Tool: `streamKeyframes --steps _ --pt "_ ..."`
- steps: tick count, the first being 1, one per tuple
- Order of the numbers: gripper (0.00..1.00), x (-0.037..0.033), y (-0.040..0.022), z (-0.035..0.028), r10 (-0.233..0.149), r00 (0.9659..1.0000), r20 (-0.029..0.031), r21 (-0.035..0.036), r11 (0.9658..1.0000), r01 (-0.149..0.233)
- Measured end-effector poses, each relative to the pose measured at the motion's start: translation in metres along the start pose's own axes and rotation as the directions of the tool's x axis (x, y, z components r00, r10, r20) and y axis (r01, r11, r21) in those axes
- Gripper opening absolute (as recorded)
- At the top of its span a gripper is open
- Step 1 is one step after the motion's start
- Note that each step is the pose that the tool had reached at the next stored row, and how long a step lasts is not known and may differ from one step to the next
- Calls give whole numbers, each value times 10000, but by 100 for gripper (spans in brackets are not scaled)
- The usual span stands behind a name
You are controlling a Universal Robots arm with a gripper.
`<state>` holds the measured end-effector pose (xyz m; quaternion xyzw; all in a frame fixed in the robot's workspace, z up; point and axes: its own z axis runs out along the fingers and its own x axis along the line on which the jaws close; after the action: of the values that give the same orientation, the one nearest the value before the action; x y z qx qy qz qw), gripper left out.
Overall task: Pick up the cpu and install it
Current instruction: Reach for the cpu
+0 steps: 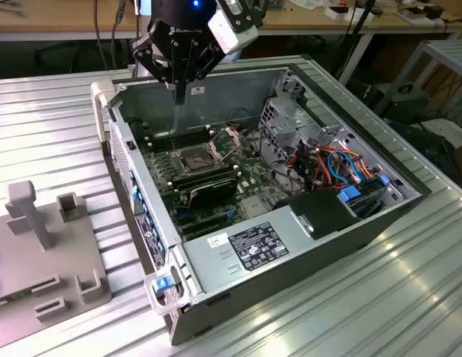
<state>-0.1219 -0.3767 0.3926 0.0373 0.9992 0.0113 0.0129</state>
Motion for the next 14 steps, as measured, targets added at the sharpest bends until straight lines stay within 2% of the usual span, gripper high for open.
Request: streamKeyframes --steps 6,14 --pt "11 2 8 1 1 10000 0 0 10000 -1" --pt "11 48 4 0 1 10000 0 0 10000 -1"
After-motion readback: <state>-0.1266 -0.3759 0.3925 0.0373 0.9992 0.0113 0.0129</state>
